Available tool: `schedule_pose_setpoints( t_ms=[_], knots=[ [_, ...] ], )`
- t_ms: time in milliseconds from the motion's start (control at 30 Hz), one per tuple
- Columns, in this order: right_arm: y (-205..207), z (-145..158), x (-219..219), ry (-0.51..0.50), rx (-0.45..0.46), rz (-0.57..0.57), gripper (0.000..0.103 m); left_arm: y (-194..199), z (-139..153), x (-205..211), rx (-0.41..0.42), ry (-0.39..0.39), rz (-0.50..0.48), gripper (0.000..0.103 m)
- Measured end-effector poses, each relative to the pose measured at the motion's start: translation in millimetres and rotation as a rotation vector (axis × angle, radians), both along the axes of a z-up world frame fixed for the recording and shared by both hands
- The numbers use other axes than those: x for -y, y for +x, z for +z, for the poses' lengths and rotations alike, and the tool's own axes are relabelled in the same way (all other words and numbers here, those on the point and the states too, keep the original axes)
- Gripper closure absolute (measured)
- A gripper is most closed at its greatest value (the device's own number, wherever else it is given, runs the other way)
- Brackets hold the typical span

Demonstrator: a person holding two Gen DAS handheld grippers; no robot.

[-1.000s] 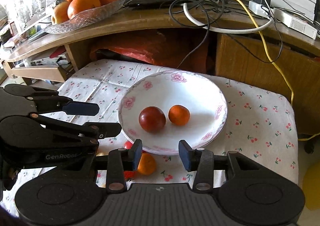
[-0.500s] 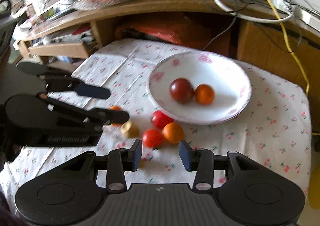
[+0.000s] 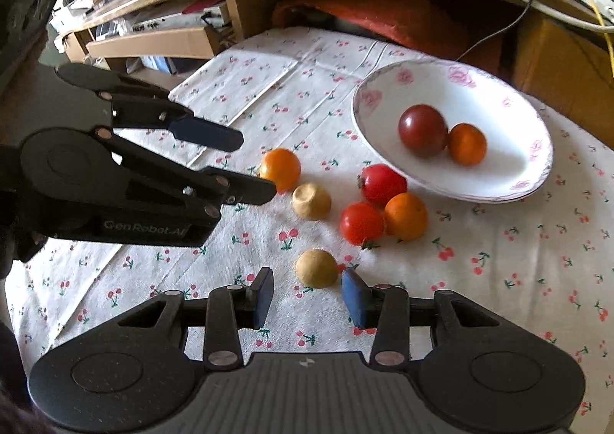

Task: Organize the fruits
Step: 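Grasp a small brown fruit with the right tool while the left tool grasps a tangerine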

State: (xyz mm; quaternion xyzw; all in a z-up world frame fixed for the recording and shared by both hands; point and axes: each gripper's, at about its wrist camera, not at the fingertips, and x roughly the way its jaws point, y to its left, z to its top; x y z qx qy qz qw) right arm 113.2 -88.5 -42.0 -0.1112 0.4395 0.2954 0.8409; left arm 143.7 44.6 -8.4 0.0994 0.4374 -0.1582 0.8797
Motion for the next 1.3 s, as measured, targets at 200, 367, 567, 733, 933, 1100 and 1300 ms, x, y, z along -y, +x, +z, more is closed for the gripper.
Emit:
schedule_pose_setpoints(
  t_ms=[200, 367, 567, 733, 933, 1100, 1300],
  knots=[
    [4.3, -5.8, 0.1, -0.006, -0.015, -0.014, 0.074, 7.6, -6.5, -1.9, -0.012, 0.002, 0.000, 0.050],
    [7.5, -8.0, 2.8, 0.010, -0.027, -0.036, 0.074, 14.8, -14.4, -0.9, -0.031, -0.002, -0.012, 0.050],
    [9.9, -9.8, 2.5, 0.014, -0.029, -0.038, 0.076, 24.7, -19.7, -1.5, -0.030, -0.005, -0.012, 0.050],
    [11.2, -9.3, 3.7, 0.015, -0.033, -0.039, 0.081, 26.4, -26.5, -0.3, -0.053, 0.008, -0.029, 0.051],
    [9.7, -9.3, 2.3, 0.007, -0.029, -0.036, 0.081, 27.2, -28.2, 1.0, -0.048, 0.006, -0.037, 0.052],
    [9.3, -9.2, 2.3, 0.008, -0.029, -0.036, 0.081, 26.5, -28.2, 3.5, -0.045, 0.004, -0.039, 0.058],
    [11.0, -9.6, 1.1, 0.017, -0.033, -0.048, 0.079, 28.3, -28.4, 6.1, -0.039, 0.009, -0.025, 0.060]
  ],
)
